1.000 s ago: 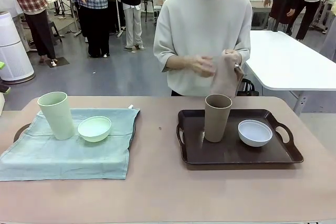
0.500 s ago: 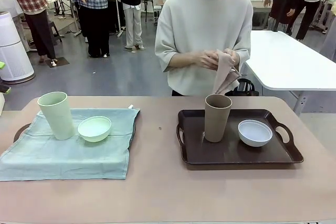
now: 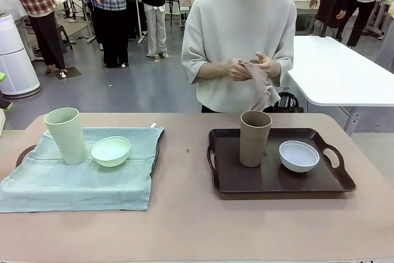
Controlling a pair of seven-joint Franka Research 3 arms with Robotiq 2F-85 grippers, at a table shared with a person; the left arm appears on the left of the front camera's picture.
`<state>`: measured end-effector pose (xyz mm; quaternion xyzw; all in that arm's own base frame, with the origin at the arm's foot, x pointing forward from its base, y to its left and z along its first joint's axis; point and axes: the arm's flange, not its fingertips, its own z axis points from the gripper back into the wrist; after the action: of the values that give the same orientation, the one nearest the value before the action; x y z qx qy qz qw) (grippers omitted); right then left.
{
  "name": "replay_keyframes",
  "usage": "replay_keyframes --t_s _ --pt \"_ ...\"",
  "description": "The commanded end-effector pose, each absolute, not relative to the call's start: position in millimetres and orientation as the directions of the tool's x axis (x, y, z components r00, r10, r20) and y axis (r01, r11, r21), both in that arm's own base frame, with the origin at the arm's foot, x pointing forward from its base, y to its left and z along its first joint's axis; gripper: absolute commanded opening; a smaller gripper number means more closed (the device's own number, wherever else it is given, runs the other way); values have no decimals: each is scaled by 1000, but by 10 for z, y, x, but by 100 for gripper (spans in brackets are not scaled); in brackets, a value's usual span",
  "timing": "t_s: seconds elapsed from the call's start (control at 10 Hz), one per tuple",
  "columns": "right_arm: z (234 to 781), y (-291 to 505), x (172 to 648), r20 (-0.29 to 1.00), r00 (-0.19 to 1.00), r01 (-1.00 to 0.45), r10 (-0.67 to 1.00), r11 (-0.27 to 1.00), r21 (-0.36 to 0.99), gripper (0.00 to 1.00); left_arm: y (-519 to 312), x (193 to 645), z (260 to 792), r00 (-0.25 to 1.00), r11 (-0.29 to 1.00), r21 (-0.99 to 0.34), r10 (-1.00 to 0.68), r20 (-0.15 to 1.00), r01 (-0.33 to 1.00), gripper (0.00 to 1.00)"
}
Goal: Set up a tray with a mat and arrange the tableware.
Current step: Pick up the Picnic Bowl and Reusable plastic cup from the Handle tray in front of the human's position and hold them in the air.
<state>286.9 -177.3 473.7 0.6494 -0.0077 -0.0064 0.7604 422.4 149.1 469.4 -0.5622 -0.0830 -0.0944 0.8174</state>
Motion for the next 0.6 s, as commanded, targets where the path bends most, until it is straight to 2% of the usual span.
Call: replay_keyframes --t_s 0.0,0.1,0.2,0.3,0.5 --pt "4737 -1773 2869 3 1000 0 -20 157 988 97 1491 4224 4694 968 350 -903 -61 242 248 100" --pt "4821 -1755 2974 -30 999 39 -35 284 958 97 1347 4395 4717 949 423 -850 -94 301 312 100" --pt "5006 -1608 3134 -59 998 61 -18 424 904 97 1071 4542 4903 909 434 -799 -183 375 417 100" --pt "5106 -1483 3222 -103 994 105 -30 476 873 97 899 4595 5121 880 485 -739 -181 439 468 100" --pt "5224 -1264 3508 -182 980 191 -75 581 791 97 360 4637 5513 777 521 -584 -322 540 622 100"
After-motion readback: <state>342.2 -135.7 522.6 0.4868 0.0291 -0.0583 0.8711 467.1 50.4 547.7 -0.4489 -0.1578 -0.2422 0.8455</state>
